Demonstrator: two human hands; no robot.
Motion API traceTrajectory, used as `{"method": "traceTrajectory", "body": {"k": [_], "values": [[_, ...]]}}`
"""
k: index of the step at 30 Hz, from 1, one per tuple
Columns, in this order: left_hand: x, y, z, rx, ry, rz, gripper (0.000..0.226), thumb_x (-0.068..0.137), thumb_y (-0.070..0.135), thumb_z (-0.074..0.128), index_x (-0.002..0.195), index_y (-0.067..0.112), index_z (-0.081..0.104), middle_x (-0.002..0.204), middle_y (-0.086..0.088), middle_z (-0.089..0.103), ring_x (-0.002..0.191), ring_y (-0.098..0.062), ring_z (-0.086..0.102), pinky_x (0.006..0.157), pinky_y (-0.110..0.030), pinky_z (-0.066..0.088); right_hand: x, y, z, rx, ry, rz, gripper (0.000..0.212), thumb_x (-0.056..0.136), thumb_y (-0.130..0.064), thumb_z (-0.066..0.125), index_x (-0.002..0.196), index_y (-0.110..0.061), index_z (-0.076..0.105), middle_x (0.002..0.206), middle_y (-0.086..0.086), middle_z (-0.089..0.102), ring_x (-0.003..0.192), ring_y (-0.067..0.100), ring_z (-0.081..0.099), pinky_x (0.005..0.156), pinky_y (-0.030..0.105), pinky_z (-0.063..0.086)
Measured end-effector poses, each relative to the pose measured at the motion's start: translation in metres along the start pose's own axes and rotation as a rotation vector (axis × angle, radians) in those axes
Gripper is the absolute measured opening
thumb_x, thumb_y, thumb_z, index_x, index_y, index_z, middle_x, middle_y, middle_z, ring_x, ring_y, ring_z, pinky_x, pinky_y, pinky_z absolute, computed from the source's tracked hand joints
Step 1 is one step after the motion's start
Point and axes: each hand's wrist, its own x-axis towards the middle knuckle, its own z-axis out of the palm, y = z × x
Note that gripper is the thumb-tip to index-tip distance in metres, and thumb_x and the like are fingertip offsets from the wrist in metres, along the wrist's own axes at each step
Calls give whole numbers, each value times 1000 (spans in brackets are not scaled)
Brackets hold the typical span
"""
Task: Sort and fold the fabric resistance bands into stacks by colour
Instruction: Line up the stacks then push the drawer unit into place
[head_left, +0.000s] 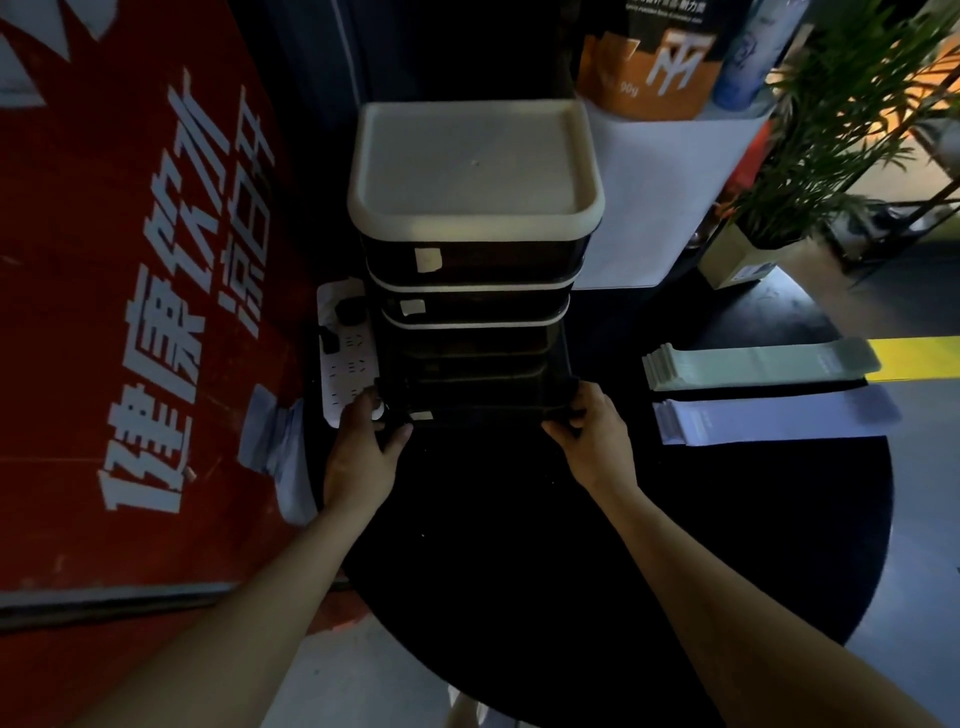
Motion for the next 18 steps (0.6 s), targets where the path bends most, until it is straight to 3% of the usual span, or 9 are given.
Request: {"method": "traceTrajectory", "body": {"k": [4, 8, 18], "values": [[-9, -10, 0, 32, -43, -47, 55, 88, 24, 63, 136, 11, 41, 127, -6, 51, 107, -15, 54, 85, -24, 40, -6, 6, -2, -33, 8, 25, 47, 83, -21, 69, 126, -19, 48, 116, -2, 51, 96, 13, 58, 78, 27, 47], [-19, -13, 5, 46, -118, -71, 51, 88, 26, 62, 133, 10, 43, 128, -6, 52, 106, -15, 56, 84, -26, 41, -13, 18, -12, -65, 32, 59, 48, 84, -21, 68, 128, -15, 49, 118, 2, 51, 101, 18, 58, 83, 32, 50], [-36, 46, 68, 73, -482, 9, 42, 92, 30, 56, 131, 18, 45, 130, 3, 47, 116, -9, 50, 95, -24, 40, -24, 63, -57, -128, 146, 160, 35, 87, -23, 65, 119, -13, 55, 114, 5, 52, 99, 23, 57, 76, 31, 45]]}}
